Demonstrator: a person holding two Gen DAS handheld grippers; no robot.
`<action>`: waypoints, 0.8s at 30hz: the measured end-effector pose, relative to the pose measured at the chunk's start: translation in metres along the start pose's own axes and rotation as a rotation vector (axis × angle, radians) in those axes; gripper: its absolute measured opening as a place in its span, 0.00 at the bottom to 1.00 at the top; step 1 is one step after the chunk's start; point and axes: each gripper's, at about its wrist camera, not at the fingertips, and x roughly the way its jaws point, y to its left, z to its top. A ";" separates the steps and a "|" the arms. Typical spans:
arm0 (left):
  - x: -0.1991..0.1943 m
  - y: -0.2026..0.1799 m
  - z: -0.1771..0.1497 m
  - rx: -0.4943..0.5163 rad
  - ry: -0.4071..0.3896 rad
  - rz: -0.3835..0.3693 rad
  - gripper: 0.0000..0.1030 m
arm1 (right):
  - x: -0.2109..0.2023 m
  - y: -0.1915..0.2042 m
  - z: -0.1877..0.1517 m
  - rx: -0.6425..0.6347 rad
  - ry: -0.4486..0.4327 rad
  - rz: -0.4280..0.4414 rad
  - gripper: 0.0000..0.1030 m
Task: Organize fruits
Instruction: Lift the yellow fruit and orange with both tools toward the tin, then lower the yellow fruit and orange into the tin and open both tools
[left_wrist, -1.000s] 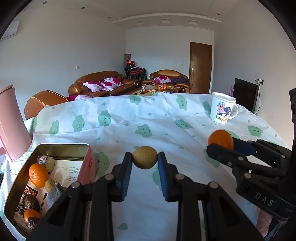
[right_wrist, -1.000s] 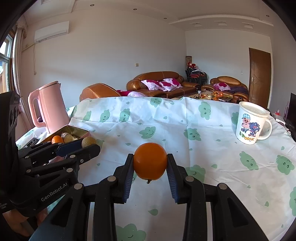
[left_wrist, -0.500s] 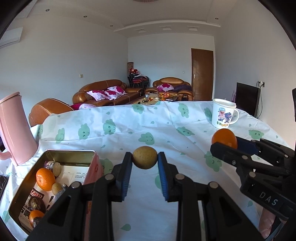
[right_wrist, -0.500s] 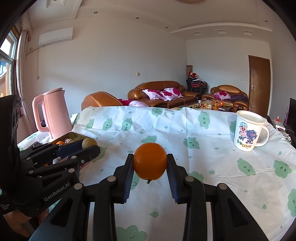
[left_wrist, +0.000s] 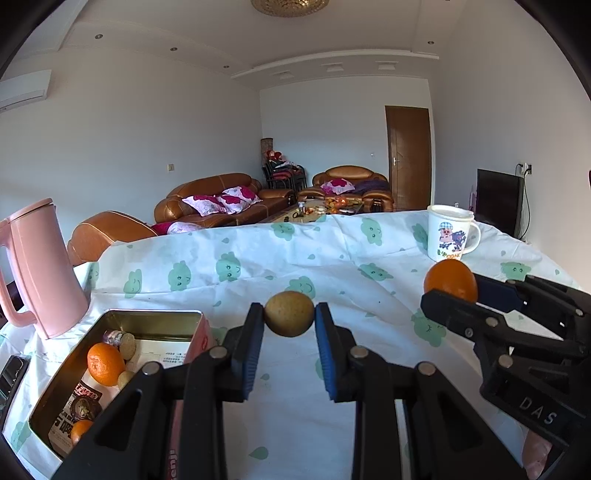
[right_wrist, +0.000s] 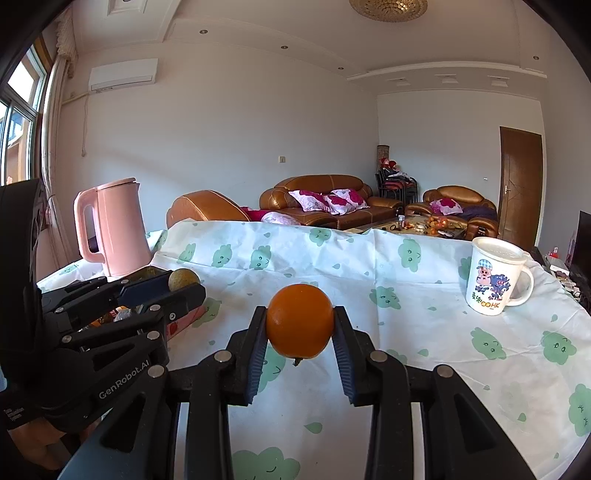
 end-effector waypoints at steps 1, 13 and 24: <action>0.001 0.001 0.000 -0.003 0.005 -0.003 0.29 | 0.001 0.001 0.000 -0.004 0.005 -0.003 0.35; -0.006 0.012 -0.007 -0.007 0.063 0.005 0.29 | 0.009 0.015 0.000 0.028 0.051 0.040 0.35; -0.022 0.085 -0.009 -0.082 0.118 0.116 0.29 | 0.025 0.082 0.029 -0.045 0.051 0.193 0.35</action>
